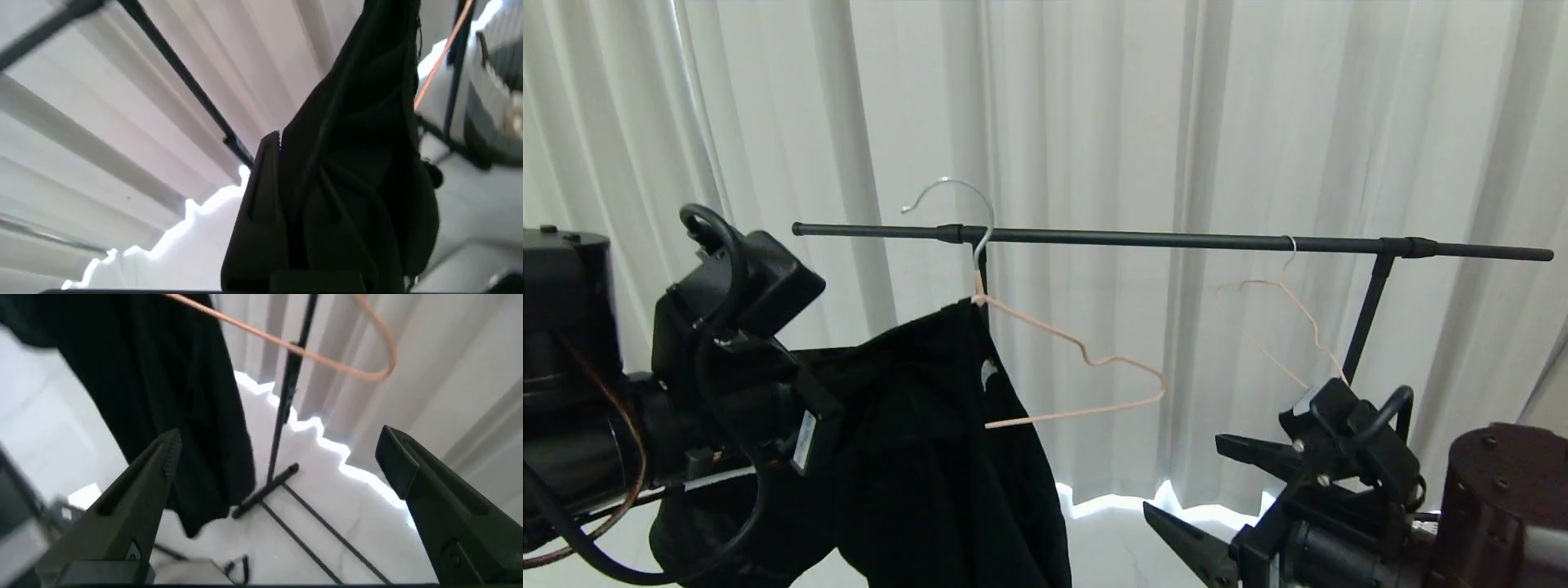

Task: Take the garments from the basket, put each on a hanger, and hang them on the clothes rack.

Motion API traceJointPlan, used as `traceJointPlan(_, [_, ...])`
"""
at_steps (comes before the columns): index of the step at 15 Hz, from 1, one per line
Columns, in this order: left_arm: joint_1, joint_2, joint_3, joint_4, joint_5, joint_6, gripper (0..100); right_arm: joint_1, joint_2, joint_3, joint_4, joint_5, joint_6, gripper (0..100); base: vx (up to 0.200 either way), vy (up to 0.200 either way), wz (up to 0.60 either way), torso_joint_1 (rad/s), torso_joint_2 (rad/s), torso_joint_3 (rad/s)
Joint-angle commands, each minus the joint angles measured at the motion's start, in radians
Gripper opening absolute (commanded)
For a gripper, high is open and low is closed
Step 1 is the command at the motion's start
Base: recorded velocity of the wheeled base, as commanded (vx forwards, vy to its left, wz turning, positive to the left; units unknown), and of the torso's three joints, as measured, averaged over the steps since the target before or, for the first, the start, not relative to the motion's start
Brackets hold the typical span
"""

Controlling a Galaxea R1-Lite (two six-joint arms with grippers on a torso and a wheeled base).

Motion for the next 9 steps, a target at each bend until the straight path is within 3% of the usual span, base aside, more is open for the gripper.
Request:
traceJointPlan(1, [0.001,0.029,-0.071,0.0,0.003,-0.009,0,-0.003,0.077,-0.088,0.0,-0.047,0.052,100,0.0,0.0,0.0,0.0,0.0,0.0])
traceJointPlan(5, [-0.03,0.064,-0.157,0.0,0.0,-0.01,0,-0.002,0.204,-0.259,0.0,-0.062,0.107,100,0.0,0.0,0.0,0.0,0.0,0.0])
traceJointPlan(9, [-0.062,0.072,-0.192,0.0,0.0,-0.01,0,0.002,0.309,-0.328,0.0,-0.119,0.13,100,0.0,0.0,0.0,0.0,0.0,0.0])
